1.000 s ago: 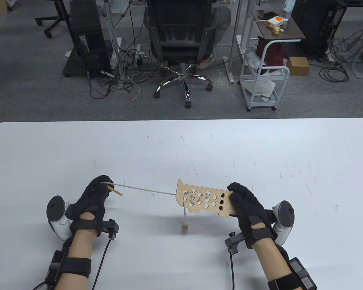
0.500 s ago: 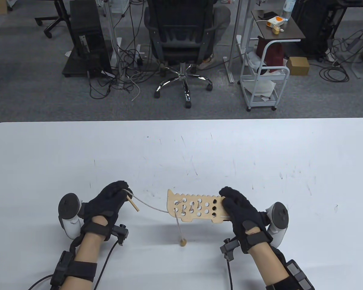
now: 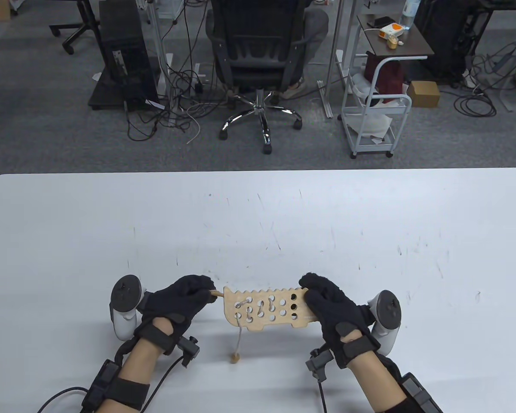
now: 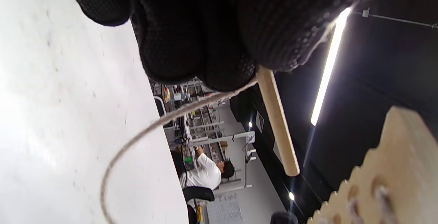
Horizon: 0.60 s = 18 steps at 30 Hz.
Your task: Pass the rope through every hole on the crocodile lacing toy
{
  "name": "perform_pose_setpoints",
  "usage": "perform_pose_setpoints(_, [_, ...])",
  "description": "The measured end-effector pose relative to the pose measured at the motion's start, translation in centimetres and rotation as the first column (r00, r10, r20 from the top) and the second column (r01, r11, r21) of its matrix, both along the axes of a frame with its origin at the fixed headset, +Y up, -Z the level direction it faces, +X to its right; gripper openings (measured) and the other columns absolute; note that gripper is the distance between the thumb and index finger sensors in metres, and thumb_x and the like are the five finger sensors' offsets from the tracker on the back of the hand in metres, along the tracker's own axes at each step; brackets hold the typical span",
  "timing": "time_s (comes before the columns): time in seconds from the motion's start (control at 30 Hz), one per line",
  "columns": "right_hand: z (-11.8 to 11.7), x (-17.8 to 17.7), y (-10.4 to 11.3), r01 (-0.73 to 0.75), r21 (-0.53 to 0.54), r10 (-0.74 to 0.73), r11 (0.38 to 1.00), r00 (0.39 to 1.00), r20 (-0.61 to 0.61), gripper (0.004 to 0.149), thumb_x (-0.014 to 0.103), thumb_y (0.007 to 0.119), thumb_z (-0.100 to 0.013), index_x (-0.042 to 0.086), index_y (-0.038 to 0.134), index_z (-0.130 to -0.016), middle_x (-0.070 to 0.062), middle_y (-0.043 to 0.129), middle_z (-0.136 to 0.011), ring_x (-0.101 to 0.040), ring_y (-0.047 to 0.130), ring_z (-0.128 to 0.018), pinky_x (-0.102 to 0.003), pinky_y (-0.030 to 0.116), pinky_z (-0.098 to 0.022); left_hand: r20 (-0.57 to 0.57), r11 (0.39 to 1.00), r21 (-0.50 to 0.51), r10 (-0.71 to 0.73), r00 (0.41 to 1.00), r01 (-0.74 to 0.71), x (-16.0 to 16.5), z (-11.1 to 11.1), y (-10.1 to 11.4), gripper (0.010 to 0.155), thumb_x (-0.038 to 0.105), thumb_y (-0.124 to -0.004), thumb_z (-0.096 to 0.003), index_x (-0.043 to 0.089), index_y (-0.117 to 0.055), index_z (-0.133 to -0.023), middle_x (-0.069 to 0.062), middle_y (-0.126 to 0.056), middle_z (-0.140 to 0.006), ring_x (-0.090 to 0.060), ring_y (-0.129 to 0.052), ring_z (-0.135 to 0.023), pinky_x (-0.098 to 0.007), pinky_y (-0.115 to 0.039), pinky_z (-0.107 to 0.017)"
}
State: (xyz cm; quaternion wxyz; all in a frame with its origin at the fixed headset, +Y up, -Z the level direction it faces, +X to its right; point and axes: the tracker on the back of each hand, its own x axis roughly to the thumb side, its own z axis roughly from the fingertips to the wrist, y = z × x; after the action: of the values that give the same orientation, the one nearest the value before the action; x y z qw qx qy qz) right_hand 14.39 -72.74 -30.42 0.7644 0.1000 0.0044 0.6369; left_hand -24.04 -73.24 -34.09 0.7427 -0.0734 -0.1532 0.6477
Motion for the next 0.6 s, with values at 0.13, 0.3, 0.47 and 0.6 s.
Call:
perform_pose_setpoints(0.13, [0.1,-0.1,0.0,-0.001,0.005,0.001,1.000,1.000,-0.003,0.048,0.033,0.083,-0.048,0.016,0.072,-0.092,-0.006,0.095,-0.075,-0.025,0.104,-0.053,-0.042,0.084,-0.040,0.068,0.999,0.003,-0.038,0.997,0.038,1.4,0.5,0.1,0.042,0.034,-0.092,-0.0387,0.031,-0.089,-0.080,0.005,-0.104,-0.073,-0.024,-0.101,-0.069,-0.053,-0.071,-0.068])
perform_pose_setpoints(0.3, [0.1,-0.2,-0.1,-0.002,0.008,0.002,1.000,1.000,-0.010,0.048,0.033,0.083,-0.048,0.016,0.072,-0.092,-0.007,0.095,-0.075,-0.025,0.104,-0.053,-0.042,0.084,-0.040,0.123,0.999,-0.008,-0.036,0.992,0.037,2.8,1.1,0.1,0.041,0.034,-0.092,-0.0393,0.030,-0.089,-0.080,0.005,-0.104,-0.074,-0.024,-0.101,-0.069,-0.053,-0.071,-0.068])
perform_pose_setpoints(0.47, [0.2,-0.4,-0.1,-0.001,0.017,0.001,1.000,1.000,-0.019,0.048,0.033,0.083,-0.048,0.016,0.072,-0.092,-0.006,0.095,-0.075,-0.025,0.104,-0.053,-0.042,0.084,-0.040,0.177,0.999,-0.036,-0.002,0.984,0.009,3.8,1.4,-0.1,0.042,0.034,-0.092,-0.0395,0.030,-0.089,-0.081,0.004,-0.104,-0.074,-0.024,-0.101,-0.070,-0.054,-0.070,-0.068])
perform_pose_setpoints(0.6, [0.4,-0.7,0.0,0.004,0.026,-0.003,1.000,1.000,-0.028,0.048,0.033,0.083,-0.048,0.017,0.072,-0.092,-0.006,0.095,-0.075,-0.025,0.104,-0.053,-0.042,0.084,-0.040,0.218,0.999,-0.043,0.015,0.976,-0.006,4.6,1.8,-0.2,0.042,0.032,-0.090,-0.0395,0.030,-0.088,-0.082,0.003,-0.103,-0.075,-0.024,-0.101,-0.070,-0.054,-0.070,-0.068])
